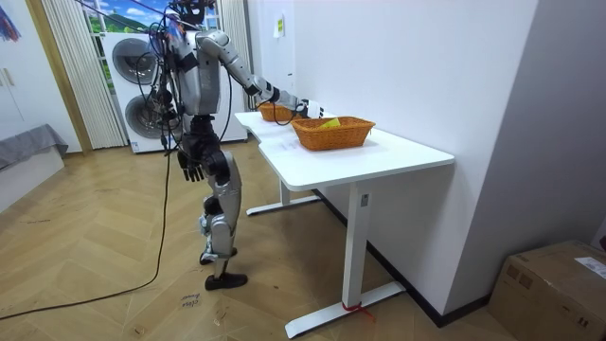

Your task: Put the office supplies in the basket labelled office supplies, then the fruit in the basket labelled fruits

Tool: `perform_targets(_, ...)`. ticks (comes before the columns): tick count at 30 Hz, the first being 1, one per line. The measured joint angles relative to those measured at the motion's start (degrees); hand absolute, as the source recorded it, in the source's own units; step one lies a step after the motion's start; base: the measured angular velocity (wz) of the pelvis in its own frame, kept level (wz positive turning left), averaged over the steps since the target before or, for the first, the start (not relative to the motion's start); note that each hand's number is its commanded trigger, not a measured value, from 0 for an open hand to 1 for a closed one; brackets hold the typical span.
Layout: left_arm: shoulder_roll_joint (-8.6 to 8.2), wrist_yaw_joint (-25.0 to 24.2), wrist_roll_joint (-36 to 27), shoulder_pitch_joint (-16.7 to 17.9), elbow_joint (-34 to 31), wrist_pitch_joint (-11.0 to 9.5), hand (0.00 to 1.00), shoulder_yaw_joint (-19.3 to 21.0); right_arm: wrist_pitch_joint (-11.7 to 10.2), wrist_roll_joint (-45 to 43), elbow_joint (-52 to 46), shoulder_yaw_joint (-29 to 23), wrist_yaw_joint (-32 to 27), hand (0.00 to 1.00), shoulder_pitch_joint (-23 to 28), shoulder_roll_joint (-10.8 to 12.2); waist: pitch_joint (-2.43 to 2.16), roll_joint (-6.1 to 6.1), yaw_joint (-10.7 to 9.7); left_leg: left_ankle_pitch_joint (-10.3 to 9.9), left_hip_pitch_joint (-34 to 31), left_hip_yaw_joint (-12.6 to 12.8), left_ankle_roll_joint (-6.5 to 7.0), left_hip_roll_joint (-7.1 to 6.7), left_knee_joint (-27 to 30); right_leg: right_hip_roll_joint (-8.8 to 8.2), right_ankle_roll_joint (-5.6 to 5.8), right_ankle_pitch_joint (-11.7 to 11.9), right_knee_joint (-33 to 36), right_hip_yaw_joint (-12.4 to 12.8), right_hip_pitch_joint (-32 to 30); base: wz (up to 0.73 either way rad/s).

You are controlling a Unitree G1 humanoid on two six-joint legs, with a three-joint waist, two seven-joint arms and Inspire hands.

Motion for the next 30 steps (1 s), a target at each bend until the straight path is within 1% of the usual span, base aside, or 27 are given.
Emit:
perform_targets(8,0.01,-0.2,0.0,-0.1,0.7,0.0,0.00,0.0,-0.3,-0.2,0.0,0.0,0.0,0.00,0.0,0.0,-0.11,-0.16,0.0,0.0,-0.5,0.0,0.00,0.00,0.4,-0.05,-0.03,0.0,0.1,0.0,-0.4,0.00)
perform_targets(12,0.02,-0.2,0.0,-1.4,1.7,-0.6,0.00,0.0,-0.5,-1.0,0.0,0.0,0.1,0.00,0.0,-0.1,-0.16,-0.28,0.1,0.0,-1.0,0.3,0.00,0.06,0.7,-0.27,-0.15,-0.2,0.9,-0.1,-1.2,0.02)
perform_targets(13,0.03,-0.2,0.0,-1.7,2.0,-0.7,0.00,0.0,-0.6,-1.9,0.1,0.0,0.1,0.00,0.0,-0.1,-0.18,-0.33,0.2,0.0,-1.1,0.4,0.00,0.05,0.8,-0.59,-0.20,-0.3,1.1,0.0,-1.4,-0.03)
perform_targets(17,0.11,-0.1,-0.3,-2.6,2.9,-1.1,0.00,0.0,-1.2,-3.6,0.5,0.2,0.6,0.00,0.0,-0.1,-0.16,-0.41,0.2,0.0,-1.3,0.5,0.00,0.04,0.7,-0.67,-0.24,-0.4,1.3,0.0,-1.6,0.00)
perform_targets(20,0.46,0.3,-3.0,-3.2,3.8,-1.4,0.00,-0.1,-2.3,-5.2,2.2,1.0,1.1,0.00,-0.5,-0.6,-0.15,-0.54,0.1,0.0,-1.2,0.5,0.00,0.03,0.8,-0.73,-0.25,-0.4,1.4,-0.2,-1.6,0.00)
perform_targets(22,1.45,0.4,-5.0,-3.3,4.0,-1.9,0.00,-1.3,-2.7,-6.1,3.9,2.1,1.4,0.00,-1.6,-1.2,-0.11,-0.70,0.0,0.0,-1.2,0.5,0.00,0.03,0.8,-0.76,-0.25,-0.4,1.4,-0.3,-1.6,0.00)
perform_targets(25,2.42,0.5,-6.3,-3.3,4.1,-2.1,0.00,-1.5,-2.9,-8.1,5.1,2.6,1.5,0.00,-2.2,-1.3,-0.10,-0.99,0.0,0.0,-1.2,0.5,0.00,0.00,0.8,-0.77,-0.24,-0.4,1.3,-0.3,-1.6,0.00)
perform_targets(28,2.82,0.7,-6.6,-3.4,4.1,-2.1,0.00,-1.5,-3.1,-9.6,5.3,2.6,1.4,0.00,-2.3,-1.3,-0.09,-1.00,0.0,0.0,-1.7,0.5,0.01,-0.07,0.8,-0.79,-0.21,-0.5,1.2,-0.3,-1.6,0.01)
perform_targets(29,2.84,0.9,-6.6,-3.5,4.1,-2.1,0.00,-1.5,-3.1,-9.8,5.3,2.6,1.4,0.02,-2.3,-1.4,-0.09,-1.00,-0.1,0.0,-1.8,0.5,0.01,-0.08,0.8,-0.78,-0.20,-0.5,1.2,-0.4,-1.7,0.05)
perform_targets(30,2.84,1.5,-6.6,-3.5,4.1,-2.1,0.00,-1.5,-3.1,-9.9,5.4,2.6,1.4,0.54,-2.3,-1.5,-0.09,-0.99,-0.1,0.0,-1.8,0.5,0.01,-0.09,0.9,-0.73,-0.19,-0.4,1.1,-0.4,-1.6,0.05)
